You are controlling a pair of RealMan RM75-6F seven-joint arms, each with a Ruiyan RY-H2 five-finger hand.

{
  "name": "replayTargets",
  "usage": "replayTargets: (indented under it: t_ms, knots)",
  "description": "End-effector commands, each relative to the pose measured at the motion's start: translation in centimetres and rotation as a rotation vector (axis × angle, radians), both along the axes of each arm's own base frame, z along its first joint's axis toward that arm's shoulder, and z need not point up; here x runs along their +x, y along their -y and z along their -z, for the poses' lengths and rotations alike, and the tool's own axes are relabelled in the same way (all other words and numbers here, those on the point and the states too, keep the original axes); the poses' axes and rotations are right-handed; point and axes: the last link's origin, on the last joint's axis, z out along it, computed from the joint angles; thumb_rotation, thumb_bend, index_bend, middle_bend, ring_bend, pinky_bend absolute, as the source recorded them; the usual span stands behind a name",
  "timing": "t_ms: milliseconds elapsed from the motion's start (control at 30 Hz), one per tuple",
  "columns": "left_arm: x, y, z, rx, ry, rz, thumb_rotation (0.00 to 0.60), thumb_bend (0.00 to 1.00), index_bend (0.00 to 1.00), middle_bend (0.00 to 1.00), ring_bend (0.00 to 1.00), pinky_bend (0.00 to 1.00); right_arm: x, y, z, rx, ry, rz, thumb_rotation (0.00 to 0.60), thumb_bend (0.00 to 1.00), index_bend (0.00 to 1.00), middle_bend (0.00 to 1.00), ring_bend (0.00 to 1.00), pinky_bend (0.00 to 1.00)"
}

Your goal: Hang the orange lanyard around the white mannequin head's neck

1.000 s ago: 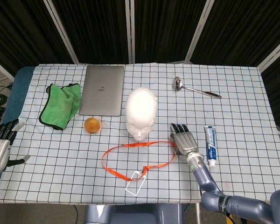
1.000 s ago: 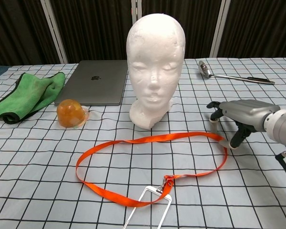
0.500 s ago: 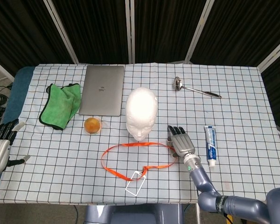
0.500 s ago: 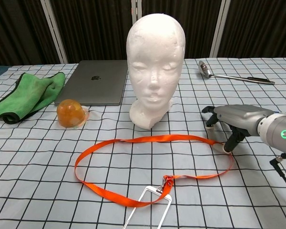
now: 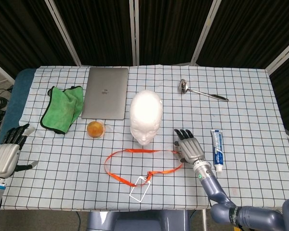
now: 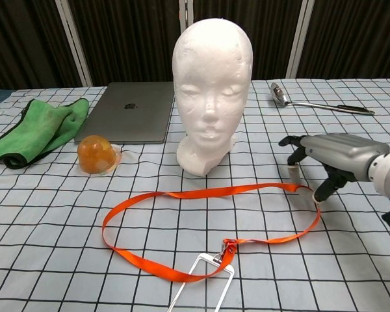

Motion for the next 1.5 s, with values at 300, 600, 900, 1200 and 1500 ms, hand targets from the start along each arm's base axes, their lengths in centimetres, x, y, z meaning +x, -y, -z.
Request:
replayTargets:
  t_ms: [300, 600, 900, 1200, 1500]
  knots:
    - [8.1, -6.2, 9.1, -0.229, 0.036, 0.188, 0.6, 0.3, 0.3, 0.0, 0.0, 0.0, 0.1, -1.4, -2.7, -0.006, 0.064, -0.022, 0.6, 0.45, 0.69, 0.06, 0.0, 0.0]
    - [11.6, -8.4, 16.0, -0.335, 0.011, 0.226, 0.6, 0.36, 0.36, 0.0, 0.0, 0.0, 0.9, -0.6, -3.0, 0.011, 0.116, 0.008, 0.6, 0.45, 0.7, 0.06, 0.0, 0.0]
    - [12.3, -8.6, 19.8, -0.378, -0.001, 0.235, 0.6, 0.46, 0.4, 0.0, 0.0, 0.0, 0.9, 0.2, -3.2, 0.014, 0.123, 0.021, 0.6, 0.45, 0.7, 0.06, 0.0, 0.0]
    - [13.0, -8.4, 21.9, -0.406, 0.013, 0.246, 0.6, 0.46, 0.41, 0.0, 0.0, 0.0, 0.9, 0.5, -3.1, 0.02, 0.115, 0.013, 0.6, 0.45, 0.7, 0.06, 0.0, 0.0]
    - [13.4, -8.2, 23.2, -0.405, -0.001, 0.256, 0.6, 0.46, 0.42, 0.0, 0.0, 0.0, 0.9, 0.6, -3.0, 0.023, 0.119, 0.015, 0.6, 0.45, 0.7, 0.06, 0.0, 0.0]
